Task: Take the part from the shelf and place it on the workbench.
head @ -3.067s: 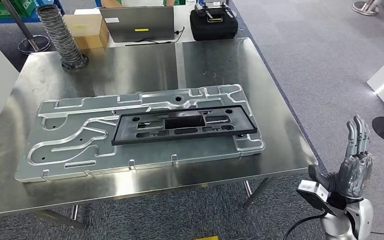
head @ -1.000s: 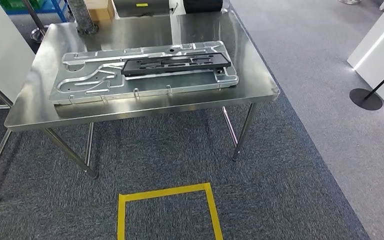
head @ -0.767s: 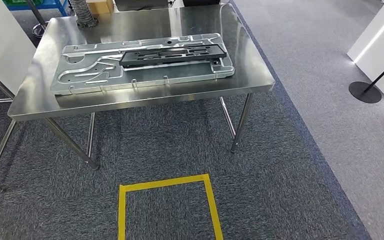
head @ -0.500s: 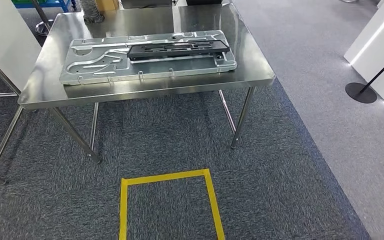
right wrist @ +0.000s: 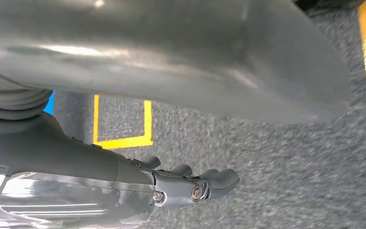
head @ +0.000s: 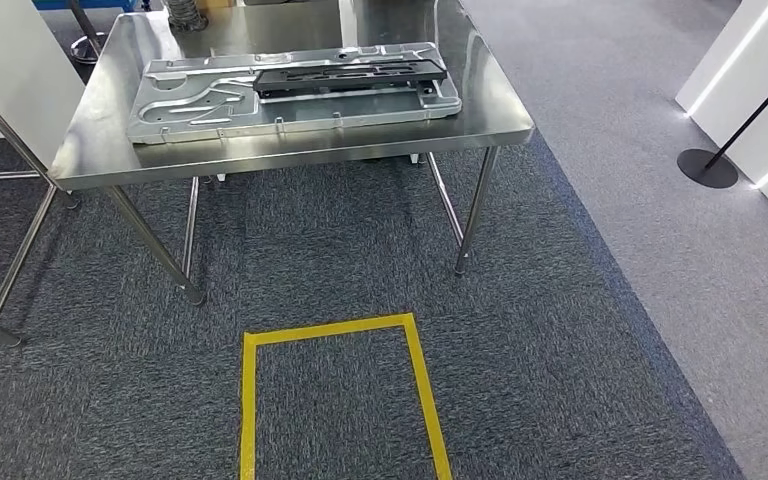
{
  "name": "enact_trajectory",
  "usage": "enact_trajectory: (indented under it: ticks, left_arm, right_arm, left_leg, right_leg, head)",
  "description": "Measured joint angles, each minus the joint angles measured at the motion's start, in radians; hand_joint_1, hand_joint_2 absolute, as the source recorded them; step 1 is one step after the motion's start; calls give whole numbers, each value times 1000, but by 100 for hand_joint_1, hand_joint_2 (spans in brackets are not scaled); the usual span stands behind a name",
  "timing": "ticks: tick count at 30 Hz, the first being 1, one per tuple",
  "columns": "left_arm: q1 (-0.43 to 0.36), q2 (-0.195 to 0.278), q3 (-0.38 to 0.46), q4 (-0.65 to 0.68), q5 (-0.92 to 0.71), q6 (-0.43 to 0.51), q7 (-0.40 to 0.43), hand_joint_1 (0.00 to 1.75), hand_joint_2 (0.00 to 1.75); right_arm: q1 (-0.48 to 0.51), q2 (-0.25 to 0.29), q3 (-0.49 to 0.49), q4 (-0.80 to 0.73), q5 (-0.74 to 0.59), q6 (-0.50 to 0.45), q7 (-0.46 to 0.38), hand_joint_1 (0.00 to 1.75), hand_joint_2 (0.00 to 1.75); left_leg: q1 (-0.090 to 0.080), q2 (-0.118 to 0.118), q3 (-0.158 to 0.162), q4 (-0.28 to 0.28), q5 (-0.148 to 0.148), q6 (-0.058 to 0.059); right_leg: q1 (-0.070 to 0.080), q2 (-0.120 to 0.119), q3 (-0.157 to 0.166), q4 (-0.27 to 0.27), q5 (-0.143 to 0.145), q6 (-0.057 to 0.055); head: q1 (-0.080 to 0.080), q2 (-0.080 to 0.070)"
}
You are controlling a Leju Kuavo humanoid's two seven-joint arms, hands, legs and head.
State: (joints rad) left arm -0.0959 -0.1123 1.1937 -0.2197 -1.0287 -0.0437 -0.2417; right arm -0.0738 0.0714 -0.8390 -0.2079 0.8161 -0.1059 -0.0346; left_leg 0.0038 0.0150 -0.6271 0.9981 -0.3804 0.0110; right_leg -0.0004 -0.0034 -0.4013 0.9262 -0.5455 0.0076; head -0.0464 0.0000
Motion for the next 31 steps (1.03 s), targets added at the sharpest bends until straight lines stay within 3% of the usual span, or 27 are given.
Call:
enact_trajectory:
  ticks: [1,3,5,6,7,8,10,12,16,18,20,21,22,23,26,28,31]
  left_arm:
    - [1,0,0,0,0,0,0,0,0]
    - [4,1,0,0,-1,0,1,0,0]
    - [6,1,0,0,-2,1,1,0,0]
    - [7,1,0,0,-2,1,1,0,0]
    - [7,2,0,0,-3,1,2,0,0]
    - [7,2,0,0,-4,2,3,0,0]
    - [6,4,0,0,-7,2,4,0,0]
    - [4,5,0,0,-8,2,6,0,0]
    - [6,6,0,0,-9,3,8,0,0]
    - [5,7,0,0,-9,4,10,0,0]
    - [6,7,0,0,-9,4,10,0,0]
    - [7,7,0,0,-9,4,11,0,0]
    - [7,7,0,0,-10,4,11,0,0]
    - [7,8,0,0,-11,4,12,0,0]
    - [6,8,0,0,-13,4,14,0,0]
    - [5,7,0,0,-14,3,16,0,0]
    - [4,8,0,0,-14,3,19,0,0]
  right_arm:
    - [1,1,0,0,0,0,0,0,0]
    - [3,2,0,1,0,0,1,0,0]
    - [5,2,0,1,1,0,0,0,0]
    - [5,2,-1,1,1,1,0,0,0]
    - [6,2,-1,1,1,1,-1,0,0]
    - [6,3,-1,1,1,2,-2,0,0]
    - [7,4,-1,2,1,5,-5,0,0]
    - [7,5,-1,2,1,9,-10,0,0]
    - [7,5,-1,2,0,16,-16,0,0]
    - [7,5,-1,2,-2,20,-17,0,0]
    - [8,6,-2,3,-9,30,-18,0,0]
    - [9,7,-4,4,-13,37,-16,0,0]
    - [9,7,-6,5,-19,43,-12,0,0]
    - [10,7,-8,5,-24,48,-7,0,44]
    - [8,6,-16,6,-30,54,9,0,175]
    - [6,6,-19,6,-27,53,12,0,175]
    - [7,7,-21,6,-23,49,24,0,175]
  left_leg:
    - [1,-2,-6,14,-18,-5]
    - [5,-6,-33,99,-102,-11]
    - [6,-7,-68,231,-186,-17]
    - [7,-7,-74,278,-196,-20]
    - [8,-7,-65,293,-185,-22]
    - [9,-7,-36,270,-161,-24]
    - [12,-7,63,134,-124,-23]
    - [11,-8,128,26,-129,-15]
    - [9,-8,123,2,-131,17]
    - [10,-6,115,0,-122,30]
    - [7,-5,104,1,-116,35]
    - [5,-4,100,1,-113,36]
    - [4,-4,97,2,-111,36]
    - [3,-5,97,2,-110,35]
    - [-1,-5,100,2,-107,31]
    - [-1,-4,97,1,-104,22]
    - [-3,-3,96,-2,-103,19]
  right_leg:
    - [-1,-2,-6,-2,9,-9]
    - [-3,-6,-25,-4,30,-21]
    - [-2,-7,-49,-1,49,-23]
    - [-1,-8,-63,3,56,-22]
    - [-2,-8,-76,8,62,-19]
    - [-3,-8,-89,16,66,-17]
    - [-5,-7,-111,36,69,-9]
    - [-2,-7,-128,57,69,0]
    - [-3,-6,-146,82,63,24]
    - [-7,-3,-184,165,7,35]
    - [-9,-2,-245,303,-62,42]
    - [-10,-2,-265,349,-77,43]
    - [-11,-1,-266,359,-71,42]
    - [-11,-1,-246,326,-47,38]
    - [-3,-2,-135,116,42,14]
    - [4,-3,-112,58,53,4]
    - [4,-2,-114,49,61,8]
  head:
    - [0,0]
    - [0,0]
    - [0,0]
    - [0,0]
    - [0,0]
    - [0,0]
    - [0,0]
    - [0,0]
    - [0,0]
    - [0,0]
    - [0,0]
    - [0,0]
    - [0,0]
    - [0,0]
    - [0,0]
    - [0,0]
    - [0,0]
